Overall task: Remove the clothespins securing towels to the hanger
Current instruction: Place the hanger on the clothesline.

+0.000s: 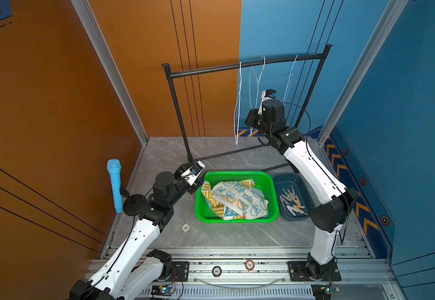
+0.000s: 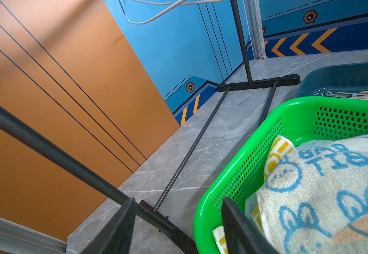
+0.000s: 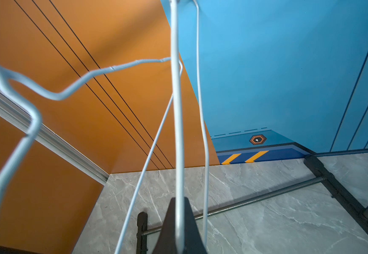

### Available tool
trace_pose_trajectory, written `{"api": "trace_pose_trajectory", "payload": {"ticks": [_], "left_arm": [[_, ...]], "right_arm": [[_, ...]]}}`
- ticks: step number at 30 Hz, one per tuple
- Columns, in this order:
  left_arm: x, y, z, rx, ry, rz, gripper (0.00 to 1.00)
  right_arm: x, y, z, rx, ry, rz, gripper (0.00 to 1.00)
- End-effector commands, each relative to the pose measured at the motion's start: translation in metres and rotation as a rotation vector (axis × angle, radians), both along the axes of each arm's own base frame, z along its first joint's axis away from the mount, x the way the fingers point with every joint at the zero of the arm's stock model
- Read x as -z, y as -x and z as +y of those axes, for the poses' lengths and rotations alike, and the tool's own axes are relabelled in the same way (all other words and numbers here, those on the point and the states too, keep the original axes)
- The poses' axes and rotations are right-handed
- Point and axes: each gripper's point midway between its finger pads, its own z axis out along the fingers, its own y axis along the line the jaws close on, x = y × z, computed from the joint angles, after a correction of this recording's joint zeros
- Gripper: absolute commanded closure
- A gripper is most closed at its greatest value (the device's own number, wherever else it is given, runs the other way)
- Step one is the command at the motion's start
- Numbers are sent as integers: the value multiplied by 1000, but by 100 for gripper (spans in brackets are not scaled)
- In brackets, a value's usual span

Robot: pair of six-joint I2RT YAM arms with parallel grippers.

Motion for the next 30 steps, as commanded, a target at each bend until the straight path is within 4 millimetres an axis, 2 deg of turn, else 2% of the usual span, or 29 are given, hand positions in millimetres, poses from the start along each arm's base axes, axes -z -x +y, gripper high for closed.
{"api": "trace_pose_trajectory", "payload": {"ticks": [1, 3, 7, 15, 22, 26, 28, 30], "left_arm": [[-4, 3, -1, 17, 27, -7, 36], [-3, 3, -1, 16, 21, -8, 36], [-3, 3, -1, 16, 20, -7, 36], [2, 1, 6, -25, -22, -20, 34], [5, -3, 12, -74, -31, -30, 31], [6, -5, 18, -111, -21, -38, 30], [5, -7, 21, -132, -18, -44, 29], [3, -8, 25, -158, -11, -52, 29]], "right_arm": [[-5, 3, -2, -20, -7, 10, 90], [-8, 6, -5, -21, 8, 9, 74], [-26, 19, -12, -28, 39, -28, 54], [-89, 61, -36, -41, 121, -168, 28], [-121, 115, -60, -50, 153, -253, 7], [-128, 149, -84, -22, 160, -297, 0], [-122, 162, -97, -3, 175, -298, 0], [-105, 174, -110, 14, 202, -276, 0]]}}
